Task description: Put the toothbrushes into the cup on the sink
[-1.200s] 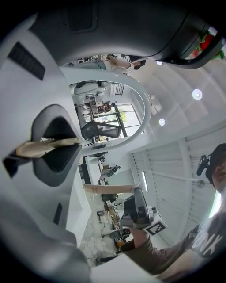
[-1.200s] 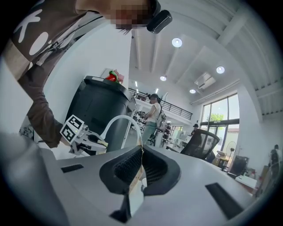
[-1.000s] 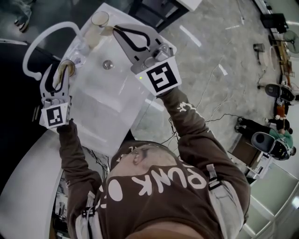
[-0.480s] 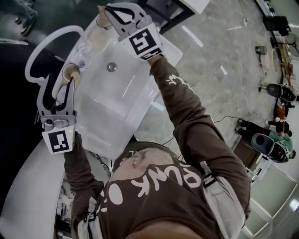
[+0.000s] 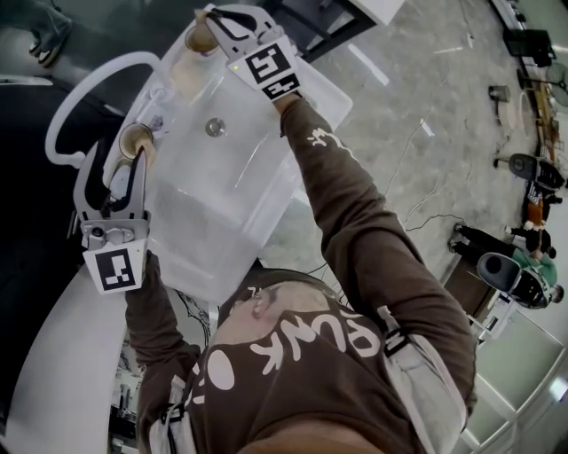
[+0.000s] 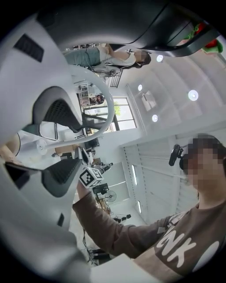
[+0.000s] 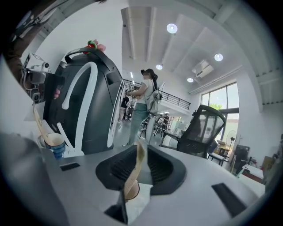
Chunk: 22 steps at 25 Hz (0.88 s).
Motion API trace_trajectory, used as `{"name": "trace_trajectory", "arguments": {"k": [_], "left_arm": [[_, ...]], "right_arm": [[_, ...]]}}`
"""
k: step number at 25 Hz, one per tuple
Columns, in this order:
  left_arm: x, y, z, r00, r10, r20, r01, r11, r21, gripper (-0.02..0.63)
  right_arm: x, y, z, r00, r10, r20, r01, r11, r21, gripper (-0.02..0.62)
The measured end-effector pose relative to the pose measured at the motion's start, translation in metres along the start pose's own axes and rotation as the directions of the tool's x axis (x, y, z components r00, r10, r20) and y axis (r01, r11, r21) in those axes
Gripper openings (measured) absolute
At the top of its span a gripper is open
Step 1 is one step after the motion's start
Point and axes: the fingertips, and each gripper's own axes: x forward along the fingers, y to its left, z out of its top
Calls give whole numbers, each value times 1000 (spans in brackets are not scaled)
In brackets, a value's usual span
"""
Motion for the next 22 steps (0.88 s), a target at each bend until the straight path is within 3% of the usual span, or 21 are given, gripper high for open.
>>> {"name": "trace_trajectory", "arguments": {"k": [2,4,9,13,22], "left_arm": [[-1,-2,4,1000,-2,4,2,1000,4,222],[-2,-5,11,1000,-4,9,4,1000,10,222],[-9,-11,35,999,-5,46,3,999,39,222],[-15,-24,58,996,-10,86,5,998,61,222],[-44,-98,89,992,-31,125,23,997,70,222]], "right_arm": [[-10,1,15,999,16,44,-16,1000,-3,163],[-25,4,33,995,26,91,-25,1000,-9,201],[-77,23,81,977,41,207,-25,997,-78,230],[-125,49,109,974,62,217,-34,991,-130,236],[-245,117,110,978,60,201,-51,997,-49,253]]}}
